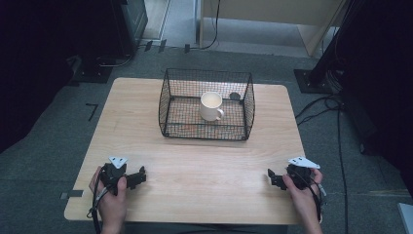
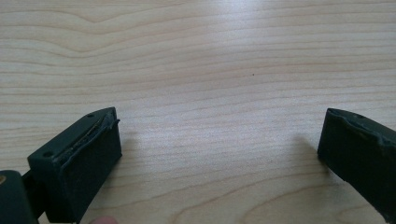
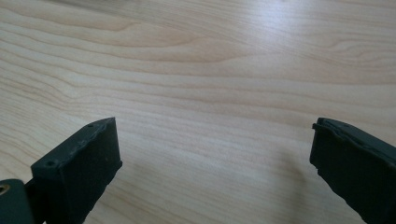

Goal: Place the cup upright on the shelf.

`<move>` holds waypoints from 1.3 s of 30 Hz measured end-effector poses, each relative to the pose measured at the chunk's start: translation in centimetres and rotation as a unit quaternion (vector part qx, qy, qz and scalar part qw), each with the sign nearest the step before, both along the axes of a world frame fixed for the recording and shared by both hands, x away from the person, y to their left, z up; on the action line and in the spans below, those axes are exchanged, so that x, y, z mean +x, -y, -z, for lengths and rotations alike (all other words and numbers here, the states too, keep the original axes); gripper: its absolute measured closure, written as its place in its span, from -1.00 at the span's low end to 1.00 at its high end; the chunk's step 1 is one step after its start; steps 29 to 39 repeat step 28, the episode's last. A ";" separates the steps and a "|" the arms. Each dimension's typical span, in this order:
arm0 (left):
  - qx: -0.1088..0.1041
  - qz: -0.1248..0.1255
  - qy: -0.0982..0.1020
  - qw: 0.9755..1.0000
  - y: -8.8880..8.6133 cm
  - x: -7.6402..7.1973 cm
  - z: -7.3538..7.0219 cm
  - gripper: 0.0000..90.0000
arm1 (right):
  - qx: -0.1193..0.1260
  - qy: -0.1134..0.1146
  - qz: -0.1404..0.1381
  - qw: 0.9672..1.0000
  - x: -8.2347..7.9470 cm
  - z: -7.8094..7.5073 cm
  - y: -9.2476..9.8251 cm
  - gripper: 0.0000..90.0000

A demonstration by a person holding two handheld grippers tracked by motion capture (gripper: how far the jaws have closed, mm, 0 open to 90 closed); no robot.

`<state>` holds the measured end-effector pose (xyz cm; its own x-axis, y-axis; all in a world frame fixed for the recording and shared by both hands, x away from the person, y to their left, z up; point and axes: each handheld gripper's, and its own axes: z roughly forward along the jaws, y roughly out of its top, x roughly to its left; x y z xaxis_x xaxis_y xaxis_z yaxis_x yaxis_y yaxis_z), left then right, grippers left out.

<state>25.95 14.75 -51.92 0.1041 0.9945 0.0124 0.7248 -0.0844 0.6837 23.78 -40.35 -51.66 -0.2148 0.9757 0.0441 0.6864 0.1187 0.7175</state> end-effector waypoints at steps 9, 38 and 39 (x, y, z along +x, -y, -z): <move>0.001 0.002 0.000 1.000 0.0 0.0 0.0 -1.00 | -0.014 -0.002 0.010 1.000 -0.3 0.9 -0.1 -0.97; 0.000 0.002 -0.001 1.000 0.2 0.2 0.0 -1.00 | -0.009 -0.002 0.009 1.000 -0.4 0.9 -0.2 -0.97; 0.000 0.002 -0.001 1.000 0.2 0.2 0.0 -1.00 | -0.009 -0.002 0.009 1.000 -0.4 0.9 -0.2 -0.97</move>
